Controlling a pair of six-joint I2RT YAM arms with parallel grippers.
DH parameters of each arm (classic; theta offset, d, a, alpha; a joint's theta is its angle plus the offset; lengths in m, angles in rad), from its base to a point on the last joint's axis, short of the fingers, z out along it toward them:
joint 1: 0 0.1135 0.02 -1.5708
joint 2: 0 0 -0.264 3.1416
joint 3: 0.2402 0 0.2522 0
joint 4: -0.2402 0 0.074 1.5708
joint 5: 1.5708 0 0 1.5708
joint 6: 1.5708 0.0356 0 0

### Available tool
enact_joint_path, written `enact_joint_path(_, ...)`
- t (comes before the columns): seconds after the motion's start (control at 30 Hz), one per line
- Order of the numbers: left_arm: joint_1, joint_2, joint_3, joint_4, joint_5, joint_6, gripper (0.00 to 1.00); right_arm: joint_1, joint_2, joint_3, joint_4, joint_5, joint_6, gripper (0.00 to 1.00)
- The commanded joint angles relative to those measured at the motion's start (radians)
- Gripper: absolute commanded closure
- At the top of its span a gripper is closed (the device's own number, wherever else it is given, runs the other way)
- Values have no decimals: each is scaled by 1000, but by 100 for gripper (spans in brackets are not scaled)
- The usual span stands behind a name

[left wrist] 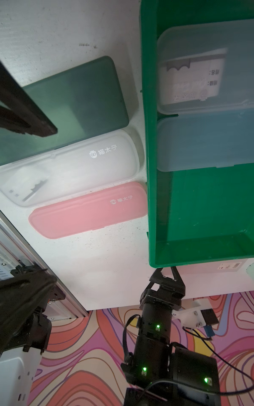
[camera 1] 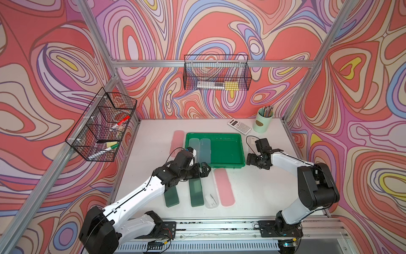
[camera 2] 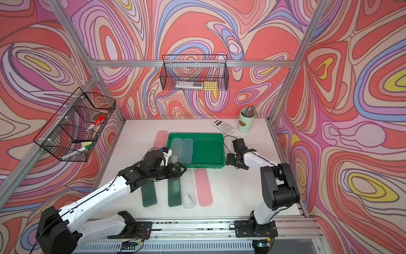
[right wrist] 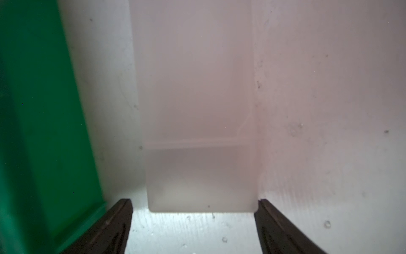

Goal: Put the pencil case into the storage box
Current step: Pick up the pencil case from the center of the board.

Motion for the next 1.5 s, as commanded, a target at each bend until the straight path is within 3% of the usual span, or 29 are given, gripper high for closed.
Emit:
enact_joint_path(0.0, -4, -26, -18, -16, -15, 8, 1, 8, -27, -21, -8, -6, 63, 7)
enact_joint_path(0.23, -4, -38, -15, -37, -28, 24, 1, 7, 57, 93, -66, 87, 31, 2)
enact_joint_path(0.47, -4, -43, -23, -39, -38, 28, 1, -3, 204, 214, -64, 85, 9, 2)
enact_joint_path(0.73, -4, -54, -20, -63, -70, 43, 1, -27, 277, 220, -36, 80, 15, 5)
enact_joint_path(0.83, -4, -55, -20, -62, -75, 44, 1, -26, 251, 191, -21, 105, 30, 9)
enact_joint_path(1.07, -4, -49, -5, -61, -59, 35, 1, -27, 209, 147, -12, 111, 44, 33)
enact_joint_path(1.47, -4, -100, 81, -145, -120, 63, 1, -25, -25, 82, -72, 150, 76, 36)
